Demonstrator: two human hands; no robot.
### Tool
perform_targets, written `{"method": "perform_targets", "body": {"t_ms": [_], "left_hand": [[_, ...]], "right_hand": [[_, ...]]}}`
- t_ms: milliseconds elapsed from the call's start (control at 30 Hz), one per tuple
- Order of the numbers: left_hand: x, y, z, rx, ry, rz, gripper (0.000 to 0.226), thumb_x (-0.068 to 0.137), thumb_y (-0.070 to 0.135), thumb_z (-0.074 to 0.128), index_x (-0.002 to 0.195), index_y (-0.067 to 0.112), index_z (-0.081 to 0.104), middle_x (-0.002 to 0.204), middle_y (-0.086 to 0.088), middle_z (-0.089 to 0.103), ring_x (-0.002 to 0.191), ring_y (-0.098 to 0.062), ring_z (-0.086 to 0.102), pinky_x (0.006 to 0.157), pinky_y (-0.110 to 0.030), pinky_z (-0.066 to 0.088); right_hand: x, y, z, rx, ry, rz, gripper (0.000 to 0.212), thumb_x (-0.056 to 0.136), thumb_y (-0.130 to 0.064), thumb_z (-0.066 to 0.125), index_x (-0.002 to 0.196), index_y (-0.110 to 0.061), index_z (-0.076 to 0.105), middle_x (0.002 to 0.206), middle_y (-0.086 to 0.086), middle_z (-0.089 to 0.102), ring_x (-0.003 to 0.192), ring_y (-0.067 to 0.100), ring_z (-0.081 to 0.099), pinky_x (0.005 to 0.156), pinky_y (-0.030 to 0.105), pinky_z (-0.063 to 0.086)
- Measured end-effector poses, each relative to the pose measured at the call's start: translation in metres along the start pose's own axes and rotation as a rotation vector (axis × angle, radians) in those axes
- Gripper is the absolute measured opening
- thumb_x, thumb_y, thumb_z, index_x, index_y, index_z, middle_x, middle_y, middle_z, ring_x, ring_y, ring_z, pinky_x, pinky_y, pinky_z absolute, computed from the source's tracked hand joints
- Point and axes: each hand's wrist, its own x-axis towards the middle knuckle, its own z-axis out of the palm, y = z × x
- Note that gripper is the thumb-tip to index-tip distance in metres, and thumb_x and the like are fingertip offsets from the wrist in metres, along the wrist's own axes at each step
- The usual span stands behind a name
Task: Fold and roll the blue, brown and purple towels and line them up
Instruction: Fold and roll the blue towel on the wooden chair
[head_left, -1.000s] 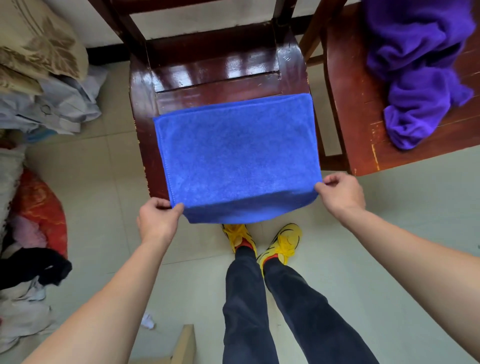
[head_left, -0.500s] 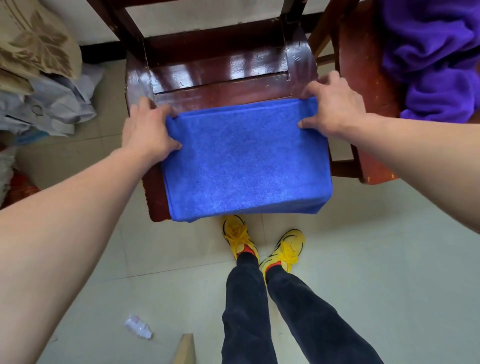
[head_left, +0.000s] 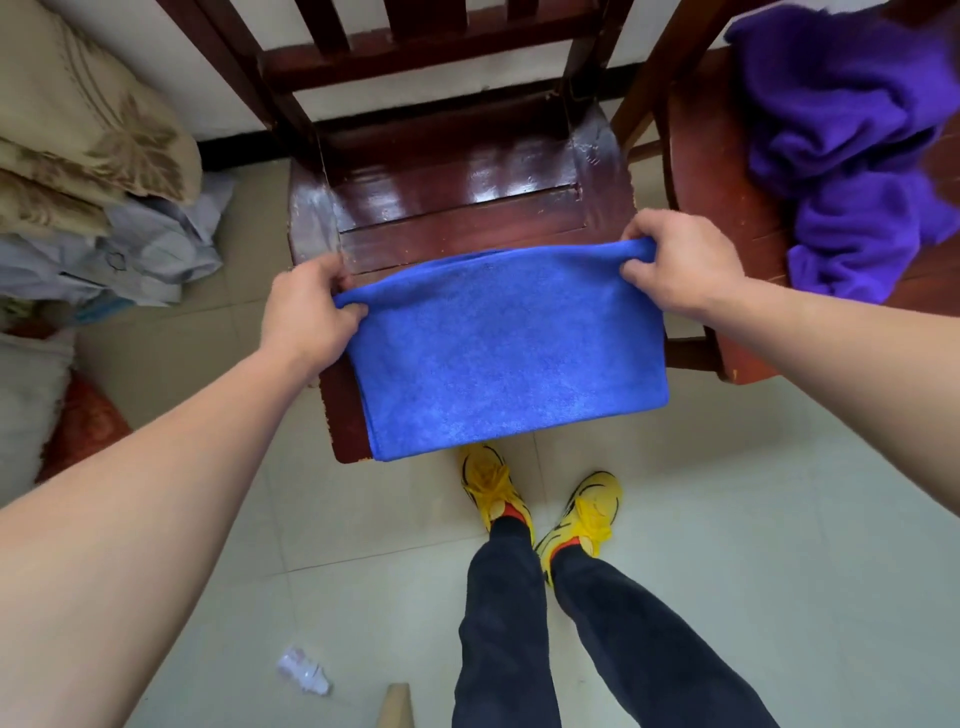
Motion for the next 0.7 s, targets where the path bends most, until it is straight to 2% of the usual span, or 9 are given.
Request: {"method": "perform_targets", "body": {"t_ms": [100, 233, 333, 433, 567, 700], "left_hand": [[-0.025, 0.009, -0.019, -0.017, 0.016, 0.034, 0.019, 0.075, 0.004, 0.064, 0.089, 0.014, 0.056, 0.083, 0.001, 0.060, 0.080, -0.025, 0.053, 0.070, -0.029, 0.039], [-0.056, 0.022, -0.055, 0.047, 0.033, 0.100, 0.029, 0.075, 0.002, 0.064, 0.103, 0.011, 0.066, 0.097, -0.010, 0.071, 0.092, -0.031, 0.062, 0.080, -0.032, 0.044], [-0.073, 0.035, -0.093, 0.091, 0.027, 0.106, 0.019, 0.074, 0.002, 0.064, 0.091, 0.009, 0.071, 0.087, -0.011, 0.071, 0.082, -0.029, 0.061, 0.074, -0.030, 0.043], [-0.081, 0.052, -0.138, 0.089, 0.070, 0.066, 0.013, 0.072, -0.001, 0.065, 0.076, 0.011, 0.068, 0.077, -0.008, 0.067, 0.074, -0.025, 0.057, 0.070, -0.028, 0.040], [-0.083, 0.080, -0.193, 0.063, 0.158, 0.016, 0.018, 0.068, -0.003, 0.062, 0.067, 0.015, 0.059, 0.067, -0.002, 0.059, 0.067, -0.024, 0.053, 0.062, -0.027, 0.038], [-0.088, 0.096, -0.244, 0.081, 0.248, 0.034, 0.017, 0.069, -0.002, 0.061, 0.069, 0.015, 0.060, 0.072, -0.006, 0.060, 0.068, -0.025, 0.052, 0.061, -0.026, 0.036]], "right_hand": [[-0.020, -0.007, -0.019, 0.081, -0.034, 0.003, 0.014, 0.074, -0.018, 0.064, 0.080, -0.026, 0.054, 0.087, -0.004, 0.055, 0.082, 0.023, 0.051, 0.068, 0.033, 0.038], [-0.054, -0.017, -0.054, 0.179, -0.019, -0.046, 0.015, 0.070, -0.010, 0.064, 0.072, -0.020, 0.054, 0.073, -0.005, 0.057, 0.076, 0.025, 0.055, 0.066, 0.034, 0.044], [-0.073, -0.032, -0.090, 0.194, -0.013, -0.126, 0.019, 0.070, -0.004, 0.066, 0.081, -0.020, 0.063, 0.079, -0.006, 0.061, 0.079, 0.021, 0.057, 0.067, 0.028, 0.039], [-0.079, -0.050, -0.133, 0.156, -0.007, -0.147, 0.026, 0.070, -0.005, 0.065, 0.090, -0.021, 0.070, 0.086, -0.001, 0.065, 0.082, 0.019, 0.057, 0.071, 0.028, 0.043], [-0.076, -0.081, -0.186, 0.083, 0.032, -0.179, 0.017, 0.069, -0.008, 0.064, 0.073, -0.025, 0.063, 0.069, -0.007, 0.059, 0.074, 0.021, 0.057, 0.064, 0.031, 0.044], [-0.077, -0.105, -0.235, 0.070, 0.187, -0.219, 0.013, 0.069, -0.014, 0.067, 0.069, -0.023, 0.059, 0.068, -0.006, 0.058, 0.073, 0.022, 0.054, 0.065, 0.033, 0.044]]}}
